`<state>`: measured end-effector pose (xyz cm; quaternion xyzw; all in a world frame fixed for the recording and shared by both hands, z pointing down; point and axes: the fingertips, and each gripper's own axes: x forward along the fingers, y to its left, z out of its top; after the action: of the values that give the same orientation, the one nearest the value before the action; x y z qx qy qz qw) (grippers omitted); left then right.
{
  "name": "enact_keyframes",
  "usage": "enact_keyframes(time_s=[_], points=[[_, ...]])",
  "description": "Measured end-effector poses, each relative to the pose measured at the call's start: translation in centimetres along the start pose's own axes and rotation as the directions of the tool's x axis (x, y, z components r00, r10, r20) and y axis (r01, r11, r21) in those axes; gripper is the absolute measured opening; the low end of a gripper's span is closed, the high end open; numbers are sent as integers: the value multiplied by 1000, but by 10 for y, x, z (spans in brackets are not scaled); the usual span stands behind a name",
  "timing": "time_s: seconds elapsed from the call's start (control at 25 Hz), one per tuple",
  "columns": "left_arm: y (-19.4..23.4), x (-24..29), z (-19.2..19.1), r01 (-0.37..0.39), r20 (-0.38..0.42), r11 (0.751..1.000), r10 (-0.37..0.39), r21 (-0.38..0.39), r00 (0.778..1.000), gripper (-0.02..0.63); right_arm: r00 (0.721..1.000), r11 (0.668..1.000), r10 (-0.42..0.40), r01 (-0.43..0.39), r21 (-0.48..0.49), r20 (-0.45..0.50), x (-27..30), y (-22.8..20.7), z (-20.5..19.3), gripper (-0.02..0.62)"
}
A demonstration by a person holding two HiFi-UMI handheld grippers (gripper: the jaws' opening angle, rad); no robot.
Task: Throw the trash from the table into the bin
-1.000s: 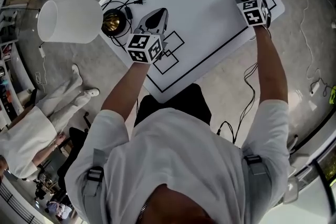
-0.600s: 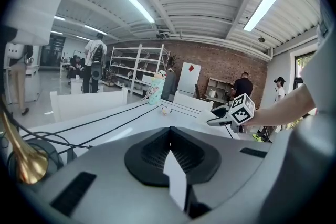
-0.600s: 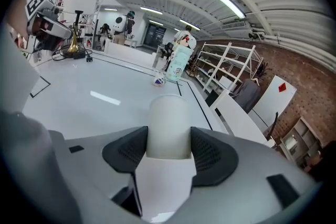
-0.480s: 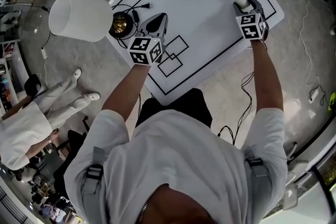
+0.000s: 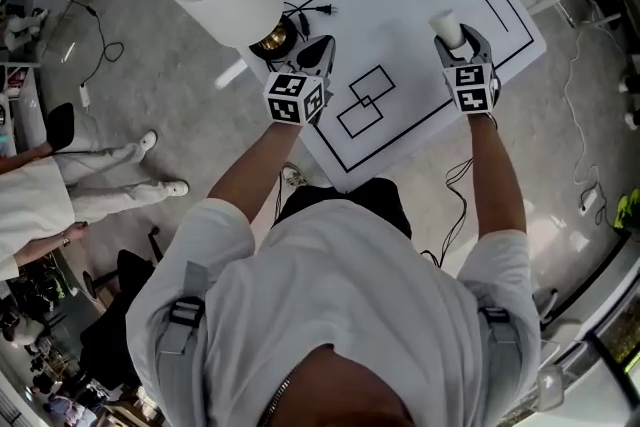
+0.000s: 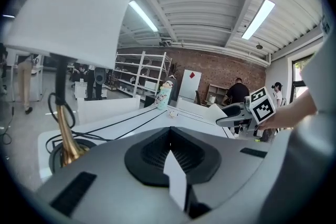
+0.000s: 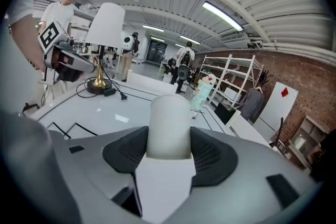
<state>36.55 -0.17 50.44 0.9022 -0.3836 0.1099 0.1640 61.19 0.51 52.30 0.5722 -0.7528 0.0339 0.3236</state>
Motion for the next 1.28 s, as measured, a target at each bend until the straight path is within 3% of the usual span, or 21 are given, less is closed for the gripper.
enact_keyframes(time_s=[0.4, 0.8, 1.08, 1.28], points=[[58, -103, -17, -46, 33, 998, 47, -30, 998, 11, 989, 992, 129, -129, -1, 66, -28, 158, 66, 256], [155, -212, -16, -156, 100, 985, 163, -68, 982, 11, 949, 959, 283, -281, -37, 139, -35, 322, 149, 256], [237, -303, -8, -274, 156, 957, 285, -91, 946, 11, 898, 927, 375, -370, -66, 229, -17, 422, 230, 258], [299, -377, -8, -391, 192, 910, 411, -135, 891, 11, 854, 896, 437, -440, -57, 281, 1, 480, 281, 258]])
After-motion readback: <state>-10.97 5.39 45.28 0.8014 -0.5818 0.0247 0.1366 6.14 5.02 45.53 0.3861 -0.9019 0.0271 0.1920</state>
